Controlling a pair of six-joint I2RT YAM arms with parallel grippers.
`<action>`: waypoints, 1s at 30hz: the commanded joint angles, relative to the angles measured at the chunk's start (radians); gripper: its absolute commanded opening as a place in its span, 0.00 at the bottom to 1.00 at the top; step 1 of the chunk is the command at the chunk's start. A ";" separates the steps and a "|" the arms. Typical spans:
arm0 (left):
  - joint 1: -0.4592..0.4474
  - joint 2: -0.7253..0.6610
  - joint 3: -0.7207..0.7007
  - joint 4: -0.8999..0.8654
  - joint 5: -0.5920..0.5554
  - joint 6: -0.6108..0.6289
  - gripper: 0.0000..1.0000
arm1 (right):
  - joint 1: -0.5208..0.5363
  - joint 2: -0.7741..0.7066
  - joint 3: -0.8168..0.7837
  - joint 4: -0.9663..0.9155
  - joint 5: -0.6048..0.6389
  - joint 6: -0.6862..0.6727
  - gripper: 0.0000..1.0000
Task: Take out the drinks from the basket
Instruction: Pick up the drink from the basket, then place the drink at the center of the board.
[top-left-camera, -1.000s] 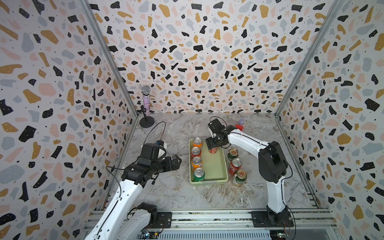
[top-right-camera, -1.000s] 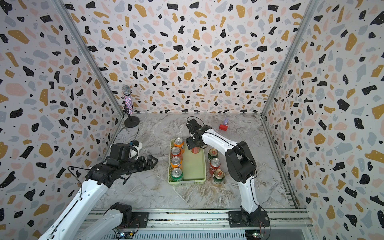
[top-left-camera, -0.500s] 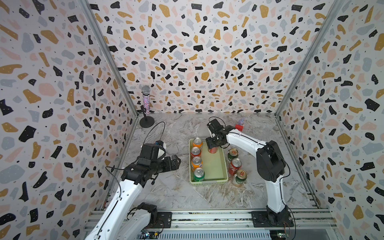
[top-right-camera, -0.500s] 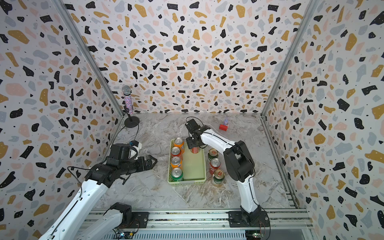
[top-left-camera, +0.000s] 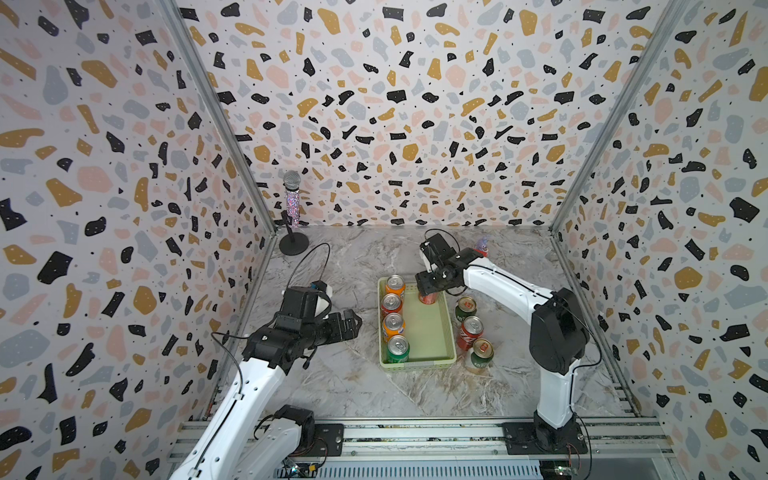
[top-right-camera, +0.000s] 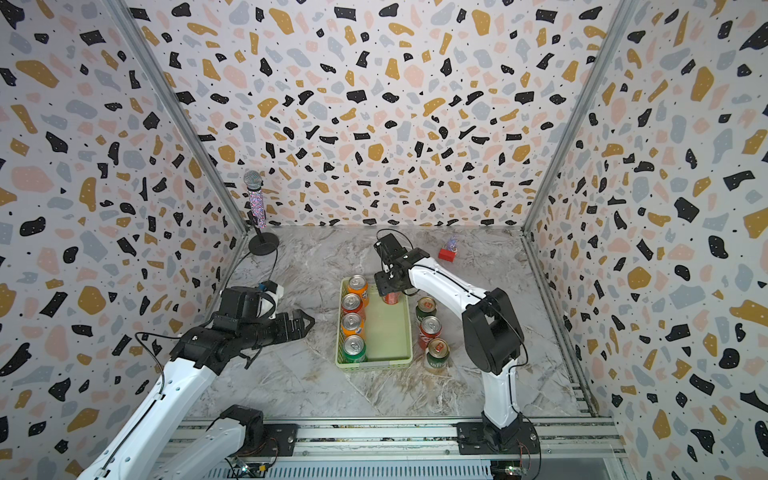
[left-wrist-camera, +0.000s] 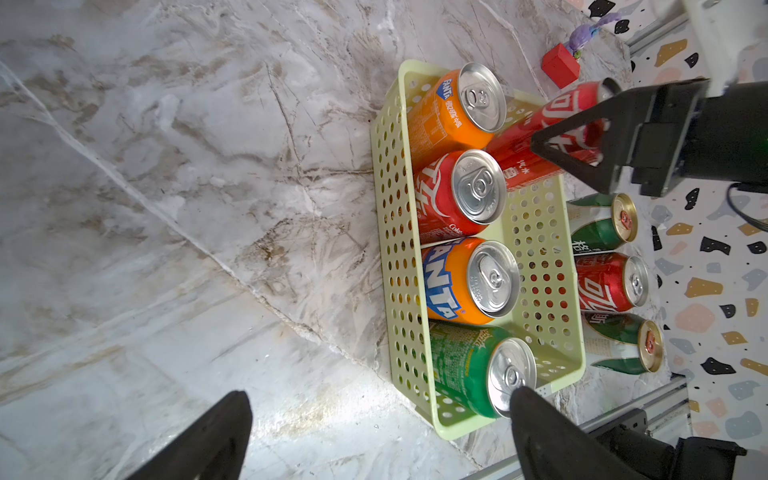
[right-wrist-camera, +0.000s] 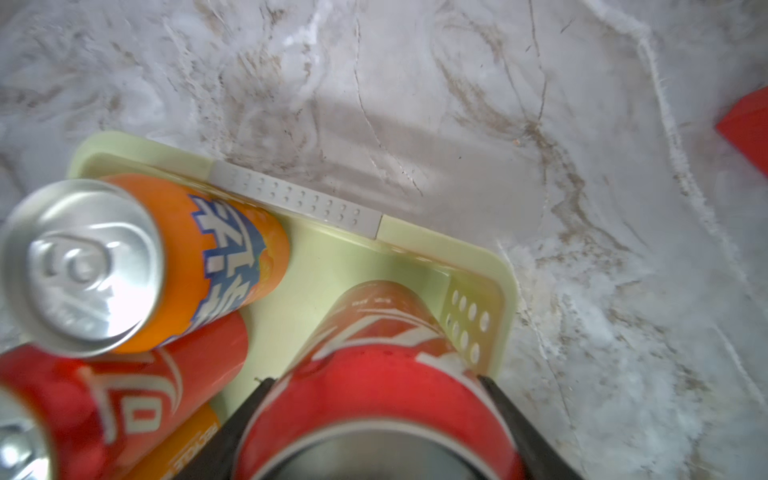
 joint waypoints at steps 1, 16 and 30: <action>0.005 0.001 0.057 0.020 0.035 -0.024 1.00 | 0.001 -0.123 0.060 -0.028 0.035 -0.027 0.25; 0.003 0.023 0.013 0.066 0.048 -0.051 1.00 | -0.119 -0.212 -0.017 -0.078 0.065 -0.060 0.25; 0.004 0.019 -0.019 0.067 0.036 -0.036 1.00 | -0.141 -0.123 -0.133 0.038 0.045 -0.003 0.24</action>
